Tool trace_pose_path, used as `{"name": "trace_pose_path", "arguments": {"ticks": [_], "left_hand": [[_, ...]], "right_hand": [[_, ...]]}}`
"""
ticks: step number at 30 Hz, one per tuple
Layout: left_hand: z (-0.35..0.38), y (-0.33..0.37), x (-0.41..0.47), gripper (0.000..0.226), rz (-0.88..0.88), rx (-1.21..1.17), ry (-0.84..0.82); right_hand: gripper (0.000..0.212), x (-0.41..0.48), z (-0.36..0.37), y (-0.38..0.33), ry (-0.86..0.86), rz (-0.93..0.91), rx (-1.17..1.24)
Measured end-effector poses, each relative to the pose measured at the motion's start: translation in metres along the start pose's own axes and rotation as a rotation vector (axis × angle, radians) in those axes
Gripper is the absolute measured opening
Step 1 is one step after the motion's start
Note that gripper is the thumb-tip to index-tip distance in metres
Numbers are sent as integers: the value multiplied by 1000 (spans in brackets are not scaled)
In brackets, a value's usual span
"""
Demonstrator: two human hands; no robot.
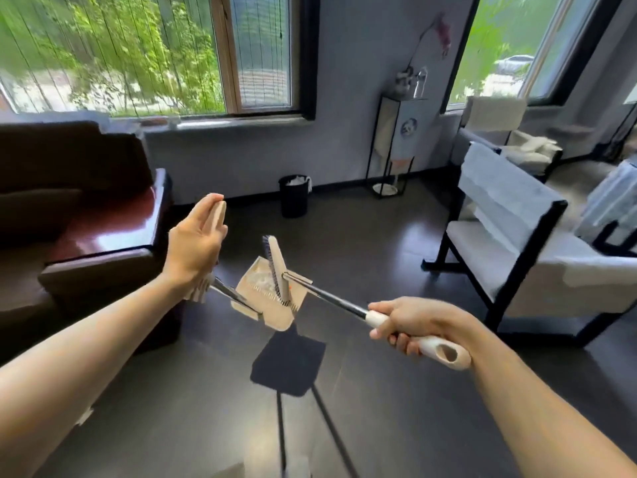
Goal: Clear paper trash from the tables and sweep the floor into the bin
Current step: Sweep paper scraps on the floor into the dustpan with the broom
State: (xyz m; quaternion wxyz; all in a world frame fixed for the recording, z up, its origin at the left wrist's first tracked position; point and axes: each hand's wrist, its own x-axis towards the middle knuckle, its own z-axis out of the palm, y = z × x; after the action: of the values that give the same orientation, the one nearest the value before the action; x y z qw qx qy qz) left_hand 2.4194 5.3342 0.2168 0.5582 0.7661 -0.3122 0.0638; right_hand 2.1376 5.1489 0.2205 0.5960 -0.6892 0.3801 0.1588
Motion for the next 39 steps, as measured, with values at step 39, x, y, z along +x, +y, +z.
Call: {"name": "trace_pose_path", "arguments": {"ticks": [39], "left_hand": [[485, -360, 1075, 55, 238, 335, -284]], "right_hand": [[52, 879, -510, -593, -96, -5, 436]]}}
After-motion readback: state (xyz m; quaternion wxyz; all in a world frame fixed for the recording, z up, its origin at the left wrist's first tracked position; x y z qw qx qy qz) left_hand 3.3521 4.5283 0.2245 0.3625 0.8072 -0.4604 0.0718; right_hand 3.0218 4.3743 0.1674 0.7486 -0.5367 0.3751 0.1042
